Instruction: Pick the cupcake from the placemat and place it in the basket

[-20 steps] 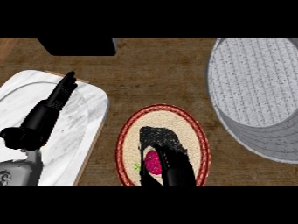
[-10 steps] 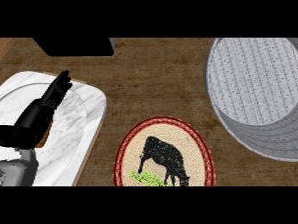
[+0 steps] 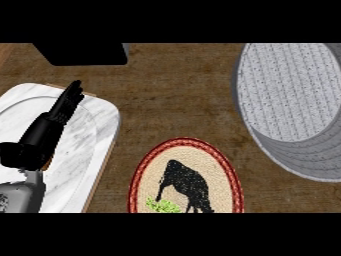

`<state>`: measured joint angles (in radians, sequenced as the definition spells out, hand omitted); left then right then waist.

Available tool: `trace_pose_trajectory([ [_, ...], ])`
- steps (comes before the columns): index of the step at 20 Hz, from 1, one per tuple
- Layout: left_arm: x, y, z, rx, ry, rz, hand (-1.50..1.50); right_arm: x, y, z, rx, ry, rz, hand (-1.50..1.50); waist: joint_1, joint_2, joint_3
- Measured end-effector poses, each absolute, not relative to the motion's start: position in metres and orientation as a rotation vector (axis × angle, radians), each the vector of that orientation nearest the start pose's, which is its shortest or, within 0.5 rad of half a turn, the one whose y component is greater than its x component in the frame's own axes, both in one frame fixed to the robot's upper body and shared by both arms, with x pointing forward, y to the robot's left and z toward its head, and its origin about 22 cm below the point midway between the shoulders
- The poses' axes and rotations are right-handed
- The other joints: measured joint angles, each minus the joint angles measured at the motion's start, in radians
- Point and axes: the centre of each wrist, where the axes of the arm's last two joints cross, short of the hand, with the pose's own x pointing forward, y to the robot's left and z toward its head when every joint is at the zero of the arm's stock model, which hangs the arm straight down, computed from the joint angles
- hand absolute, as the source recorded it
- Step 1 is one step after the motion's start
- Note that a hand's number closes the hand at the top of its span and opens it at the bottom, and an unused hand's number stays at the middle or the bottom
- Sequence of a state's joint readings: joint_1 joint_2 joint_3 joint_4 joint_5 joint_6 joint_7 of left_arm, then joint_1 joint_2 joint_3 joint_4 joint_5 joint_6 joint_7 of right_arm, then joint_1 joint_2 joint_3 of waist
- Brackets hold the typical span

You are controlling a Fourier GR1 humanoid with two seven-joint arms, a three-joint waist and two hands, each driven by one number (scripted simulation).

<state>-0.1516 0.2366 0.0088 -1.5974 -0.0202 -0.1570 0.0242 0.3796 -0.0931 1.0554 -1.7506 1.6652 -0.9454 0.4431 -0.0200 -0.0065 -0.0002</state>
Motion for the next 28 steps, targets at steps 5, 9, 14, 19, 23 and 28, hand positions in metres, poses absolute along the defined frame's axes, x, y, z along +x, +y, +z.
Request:
trace_pose_trajectory([
  [5,0.272,0.269,0.056,0.061,-1.68,-0.366,0.0,0.061,-0.058,-0.002,-0.986,-2.117,0.659,1.5,0.0,0.0,0.0],
  [9,0.274,0.27,0.056,0.054,-1.68,-0.367,0.0,0.064,-0.06,-0.002,-1.02,-2.139,0.673,1.5,0.001,0.002,0.0],
  [14,0.276,0.268,0.059,0.06,-1.69,-0.376,0.0,0.084,-0.064,0.008,-1.084,-2.176,0.581,1.5,0.003,0.004,0.0],
  [19,0.276,0.267,0.059,0.051,-1.69,-0.375,0.0,0.102,-0.069,0.033,-1.123,-2.192,0.35,1.5,0.009,0.005,0.001],
  [23,0.275,0.267,0.058,0.049,-1.687,-0.372,0.0,0.103,-0.069,0.032,-1.126,-2.176,0.295,1.5,0.012,0.006,0.0],
  [28,0.276,0.265,0.057,0.05,-1.686,-0.376,0.0,0.103,-0.069,0.032,-1.122,-2.131,0.242,1.5,0.015,0.009,0.0],
])
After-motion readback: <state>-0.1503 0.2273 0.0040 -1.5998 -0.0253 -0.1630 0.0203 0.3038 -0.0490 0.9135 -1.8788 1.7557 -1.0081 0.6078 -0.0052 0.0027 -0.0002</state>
